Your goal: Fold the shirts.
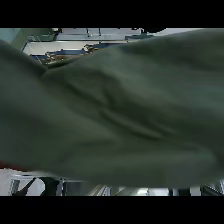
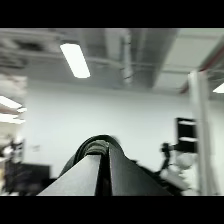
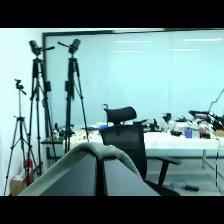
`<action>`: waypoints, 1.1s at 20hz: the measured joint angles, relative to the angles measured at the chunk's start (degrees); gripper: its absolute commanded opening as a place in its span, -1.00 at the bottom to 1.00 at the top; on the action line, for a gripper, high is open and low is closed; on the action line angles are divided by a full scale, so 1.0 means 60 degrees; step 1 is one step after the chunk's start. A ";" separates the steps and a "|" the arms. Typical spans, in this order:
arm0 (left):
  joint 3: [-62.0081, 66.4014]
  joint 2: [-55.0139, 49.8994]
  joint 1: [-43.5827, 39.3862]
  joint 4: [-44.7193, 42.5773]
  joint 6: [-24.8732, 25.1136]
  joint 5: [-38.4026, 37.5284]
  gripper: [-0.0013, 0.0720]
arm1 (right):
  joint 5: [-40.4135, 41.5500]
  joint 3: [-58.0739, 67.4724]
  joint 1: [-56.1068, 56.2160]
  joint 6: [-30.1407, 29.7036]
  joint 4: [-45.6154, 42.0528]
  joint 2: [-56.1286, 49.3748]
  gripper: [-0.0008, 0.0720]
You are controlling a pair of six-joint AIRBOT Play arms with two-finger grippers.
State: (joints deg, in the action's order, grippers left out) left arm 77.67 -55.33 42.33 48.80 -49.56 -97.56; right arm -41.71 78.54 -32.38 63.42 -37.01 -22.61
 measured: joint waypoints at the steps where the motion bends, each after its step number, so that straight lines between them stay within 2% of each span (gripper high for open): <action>1: -0.0102 0.0117 0.0470 -0.1239 -0.0033 0.0284 -0.91 | -0.0146 -0.0091 -0.0076 0.0266 0.0000 -0.0262 -0.94; 4: -0.1002 0.0233 0.0601 -0.4805 -0.0149 0.1457 -0.91 | -0.1351 -0.0663 -0.0120 0.0871 0.0204 -0.1701 -0.94; 8: -0.2641 -0.0554 -0.1056 -0.7202 0.0492 0.2324 -0.92 | -0.2703 -0.1931 0.0725 0.0590 0.0958 -0.4226 -0.93; 9: -0.3020 -0.0918 -0.1632 -0.7501 0.0747 0.2510 -0.92 | -0.2841 -0.2200 0.1049 0.0404 0.1078 -0.4852 -0.87; 10: -0.3315 -0.1290 -0.2138 -0.7745 0.0980 0.2710 -0.92 | -0.2936 -0.2412 0.1373 0.0200 0.1151 -0.5486 -0.61; 12: -0.3759 -0.2182 -0.3096 -0.8062 0.1512 0.3075 -0.92 | -0.2965 -0.2685 0.1960 -0.0211 0.1282 -0.6819 -0.27; 15: -0.4062 -0.3566 -0.4033 -0.8280 0.2040 0.3512 -0.92 | -0.2973 -0.2834 0.2353 -0.0586 0.1370 -0.8400 -0.24; 17: -0.4138 -0.4328 -0.4317 -0.8320 0.2208 0.3614 -0.92 | -0.3348 -0.2867 0.2299 -0.0798 0.1432 -0.8863 -0.24; 22: -0.4200 -0.5442 -0.4554 -0.8429 0.2528 0.3668 -0.92 | -0.5122 -0.3486 0.1974 -0.1078 0.1282 -0.8572 -0.24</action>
State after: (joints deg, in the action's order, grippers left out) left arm 52.47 -87.99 15.00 -1.78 -34.39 -75.55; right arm -72.44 57.63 -20.53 56.95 -29.32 -74.04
